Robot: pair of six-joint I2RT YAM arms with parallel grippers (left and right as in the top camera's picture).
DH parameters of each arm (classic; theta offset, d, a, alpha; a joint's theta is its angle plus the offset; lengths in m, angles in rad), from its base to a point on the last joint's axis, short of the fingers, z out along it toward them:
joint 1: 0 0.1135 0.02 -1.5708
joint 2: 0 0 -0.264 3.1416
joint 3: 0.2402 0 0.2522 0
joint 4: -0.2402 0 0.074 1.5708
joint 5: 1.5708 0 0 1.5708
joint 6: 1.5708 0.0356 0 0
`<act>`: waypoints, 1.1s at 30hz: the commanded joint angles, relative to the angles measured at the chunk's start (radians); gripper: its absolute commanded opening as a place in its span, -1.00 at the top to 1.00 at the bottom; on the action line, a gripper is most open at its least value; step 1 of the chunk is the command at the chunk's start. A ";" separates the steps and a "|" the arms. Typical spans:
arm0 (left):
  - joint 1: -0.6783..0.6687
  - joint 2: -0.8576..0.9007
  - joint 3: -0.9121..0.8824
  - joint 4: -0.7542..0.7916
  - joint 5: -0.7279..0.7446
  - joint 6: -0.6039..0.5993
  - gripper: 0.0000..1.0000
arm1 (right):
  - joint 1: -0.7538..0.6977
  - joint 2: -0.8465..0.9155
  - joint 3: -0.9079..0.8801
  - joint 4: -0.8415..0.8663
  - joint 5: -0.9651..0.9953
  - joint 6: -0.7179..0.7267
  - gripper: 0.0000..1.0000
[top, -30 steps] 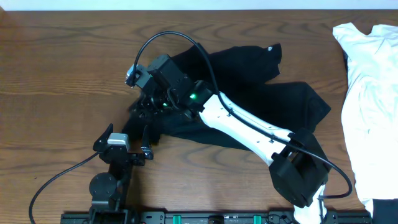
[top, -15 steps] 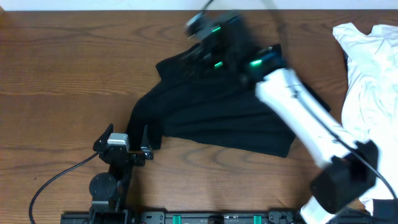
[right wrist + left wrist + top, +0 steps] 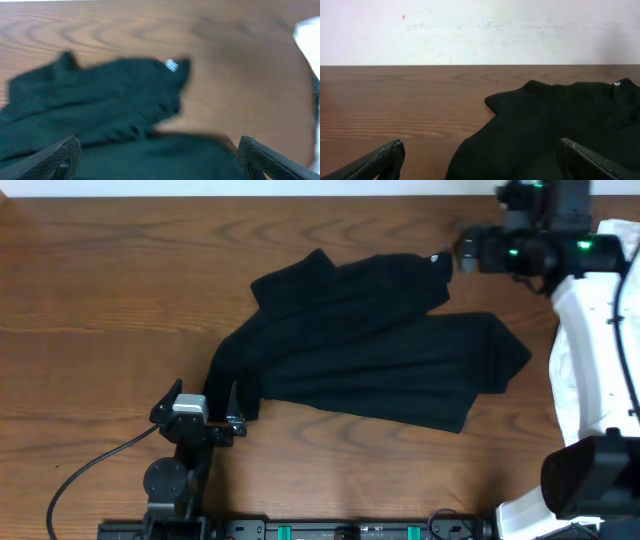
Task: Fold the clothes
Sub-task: 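Drag the black T-shirt leftward with the right gripper and release it, then move the left gripper to the shirt's upper-left corner and grasp it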
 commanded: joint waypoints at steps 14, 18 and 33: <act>-0.004 -0.007 -0.017 -0.034 0.014 0.006 -0.96 | -0.196 0.020 -0.075 -0.261 0.058 0.064 0.14; -0.004 -0.007 -0.017 -0.034 0.014 0.006 -0.96 | -0.234 0.020 -0.196 -0.215 0.054 0.064 0.09; -0.003 -0.007 -0.017 0.013 0.016 0.018 -0.96 | -0.269 0.020 -0.389 -0.040 -0.044 0.063 -0.22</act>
